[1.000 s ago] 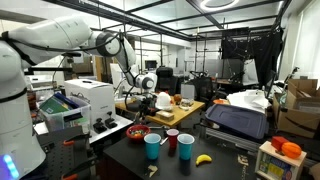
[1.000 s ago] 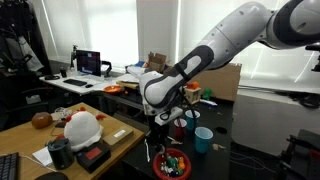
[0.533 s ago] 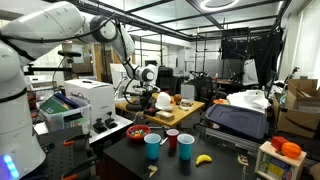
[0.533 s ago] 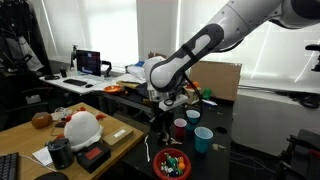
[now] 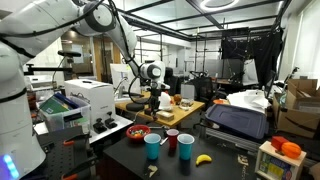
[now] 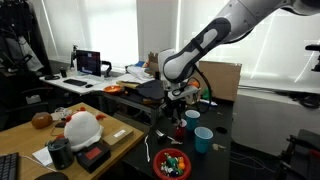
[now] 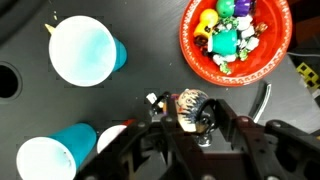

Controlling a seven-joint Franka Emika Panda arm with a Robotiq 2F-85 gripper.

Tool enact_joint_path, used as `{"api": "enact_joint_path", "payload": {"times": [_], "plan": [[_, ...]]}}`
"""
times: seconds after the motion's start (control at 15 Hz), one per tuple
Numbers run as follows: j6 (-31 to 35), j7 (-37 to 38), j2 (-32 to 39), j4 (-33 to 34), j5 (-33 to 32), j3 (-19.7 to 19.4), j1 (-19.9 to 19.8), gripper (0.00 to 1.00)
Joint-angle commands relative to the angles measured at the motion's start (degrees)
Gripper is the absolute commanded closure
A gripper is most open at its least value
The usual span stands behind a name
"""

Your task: Pick up the white, orange , white-brown and green objects from the bowl and put them in the cup near the banana plush toy

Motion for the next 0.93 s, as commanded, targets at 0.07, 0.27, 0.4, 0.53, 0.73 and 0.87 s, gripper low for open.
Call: {"api": "enact_joint_path", "payload": {"times": [0.07,0.27,0.4,0.53,0.73,0.87], "plan": [[1.53,6.39,-3.52,-4.2,-0.14,-3.47,-1.61,0.82],[1.5,9.7,-3.48,-4.66,-0.19,-5.18,-2.63,0.82],[1.4,11.67,-3.37,-4.94,-0.41,-5.92,-3.21,0.82],[1.11,15.06,-2.88,-4.94,-1.31,-7.25,-3.09,0.82],[0.85,19.46,-2.59,-5.38,-2.01,-8.35,-3.44,0.82],[1.01,22.03,-2.75,-5.77,-2.68,-9.04,-3.52,0.82]]}}
